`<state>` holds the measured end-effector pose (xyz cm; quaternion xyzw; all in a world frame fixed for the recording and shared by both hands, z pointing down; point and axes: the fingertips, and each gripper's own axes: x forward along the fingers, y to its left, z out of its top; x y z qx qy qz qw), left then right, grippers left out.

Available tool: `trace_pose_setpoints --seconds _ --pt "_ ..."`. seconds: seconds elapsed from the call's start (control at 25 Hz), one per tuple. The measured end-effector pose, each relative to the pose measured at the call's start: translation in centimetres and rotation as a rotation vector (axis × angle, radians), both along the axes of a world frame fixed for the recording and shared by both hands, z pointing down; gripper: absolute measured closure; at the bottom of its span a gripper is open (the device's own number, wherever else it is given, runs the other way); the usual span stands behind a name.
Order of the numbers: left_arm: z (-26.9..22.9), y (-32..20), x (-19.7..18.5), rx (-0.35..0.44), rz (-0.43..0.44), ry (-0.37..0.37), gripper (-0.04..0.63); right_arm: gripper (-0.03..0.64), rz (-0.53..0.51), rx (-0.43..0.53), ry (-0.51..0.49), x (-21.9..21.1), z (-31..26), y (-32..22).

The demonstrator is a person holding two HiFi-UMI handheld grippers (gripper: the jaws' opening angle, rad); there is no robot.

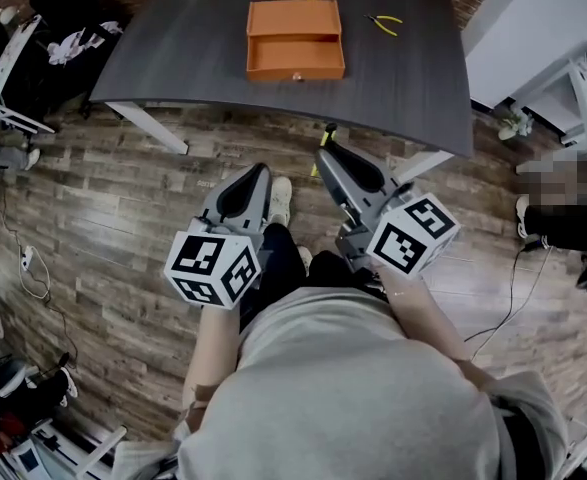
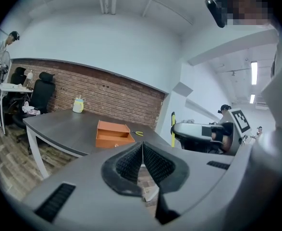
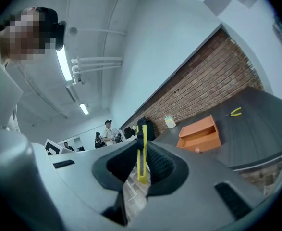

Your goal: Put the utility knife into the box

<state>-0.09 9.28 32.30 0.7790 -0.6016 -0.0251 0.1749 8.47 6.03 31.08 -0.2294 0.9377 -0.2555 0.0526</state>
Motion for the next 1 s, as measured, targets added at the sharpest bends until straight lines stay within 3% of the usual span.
trace_pose_setpoints --seconds 0.16,0.6,1.0 --pt "0.4 -1.7 0.0 -0.018 0.029 0.0 0.572 0.551 0.04 -0.034 -0.003 0.7 0.7 -1.5" --pt "1.1 -10.2 -0.7 -0.018 0.12 -0.003 0.572 0.549 0.103 -0.011 0.053 0.1 1.6 -8.6" --pt "1.3 -19.9 -6.0 -0.02 0.129 0.031 0.572 0.549 0.131 -0.031 0.102 -4.3 2.1 -18.0"
